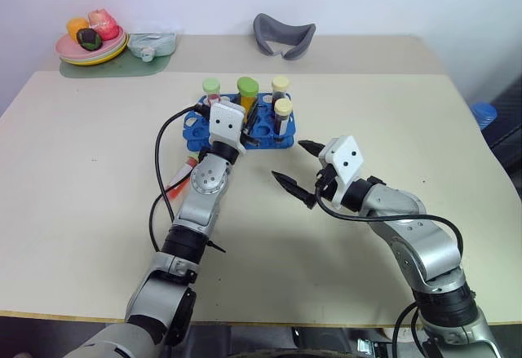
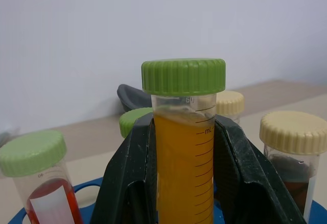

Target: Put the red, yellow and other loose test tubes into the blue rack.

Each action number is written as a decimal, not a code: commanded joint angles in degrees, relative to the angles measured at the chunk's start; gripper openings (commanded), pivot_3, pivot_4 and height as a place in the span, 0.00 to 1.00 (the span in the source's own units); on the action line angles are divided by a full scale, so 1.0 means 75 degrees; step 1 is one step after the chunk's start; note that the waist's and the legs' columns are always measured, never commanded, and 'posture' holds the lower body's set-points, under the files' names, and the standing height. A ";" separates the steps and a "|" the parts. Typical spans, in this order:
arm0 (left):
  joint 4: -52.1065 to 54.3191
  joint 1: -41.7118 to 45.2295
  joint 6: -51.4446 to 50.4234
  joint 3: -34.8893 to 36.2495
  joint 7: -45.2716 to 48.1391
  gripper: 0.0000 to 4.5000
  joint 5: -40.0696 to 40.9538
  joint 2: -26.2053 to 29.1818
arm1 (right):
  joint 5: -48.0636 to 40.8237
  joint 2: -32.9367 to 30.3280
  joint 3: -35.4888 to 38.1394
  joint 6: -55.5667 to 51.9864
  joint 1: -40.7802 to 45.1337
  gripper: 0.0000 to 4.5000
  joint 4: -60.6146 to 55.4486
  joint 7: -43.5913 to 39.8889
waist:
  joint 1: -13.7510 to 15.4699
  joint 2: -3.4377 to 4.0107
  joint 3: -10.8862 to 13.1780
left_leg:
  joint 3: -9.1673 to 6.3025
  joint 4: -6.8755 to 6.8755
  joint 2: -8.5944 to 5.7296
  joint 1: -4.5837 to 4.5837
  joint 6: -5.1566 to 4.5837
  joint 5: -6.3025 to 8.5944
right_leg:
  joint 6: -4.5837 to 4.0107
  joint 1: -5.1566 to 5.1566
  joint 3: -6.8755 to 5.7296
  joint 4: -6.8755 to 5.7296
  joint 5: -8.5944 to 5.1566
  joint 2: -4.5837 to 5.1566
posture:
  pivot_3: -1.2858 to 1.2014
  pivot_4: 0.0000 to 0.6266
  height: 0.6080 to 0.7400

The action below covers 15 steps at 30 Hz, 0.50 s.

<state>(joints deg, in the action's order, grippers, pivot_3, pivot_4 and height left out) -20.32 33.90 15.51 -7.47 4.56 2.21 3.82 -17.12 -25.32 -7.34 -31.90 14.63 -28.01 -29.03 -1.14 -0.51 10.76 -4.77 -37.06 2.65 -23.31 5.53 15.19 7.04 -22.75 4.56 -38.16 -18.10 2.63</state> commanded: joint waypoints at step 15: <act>-0.0521 0.0363 0.0535 0.0436 0.0194 0.31 -0.0088 -0.0428 | -0.0047 0.0060 0.0069 0.0072 0.0057 1.00 -0.0361 0.0014 | 0.0001 0.0000 0.0000 | -0.0001 0.0000 0.0000 0.0000 0.0000 0.0000 | 0.0000 0.0000 -0.0001 0.0000 0.0000 -0.0001 | 0.52 0.24 1.00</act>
<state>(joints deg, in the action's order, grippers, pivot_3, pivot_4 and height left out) -25.24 35.29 17.93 -4.74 5.74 1.83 0.98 -17.11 -25.30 -7.36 -31.91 14.63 -28.01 -29.02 -1.13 -0.51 10.76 -4.77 -37.06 2.65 -23.31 5.53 15.19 7.04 -22.75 4.55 -38.16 -18.10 2.63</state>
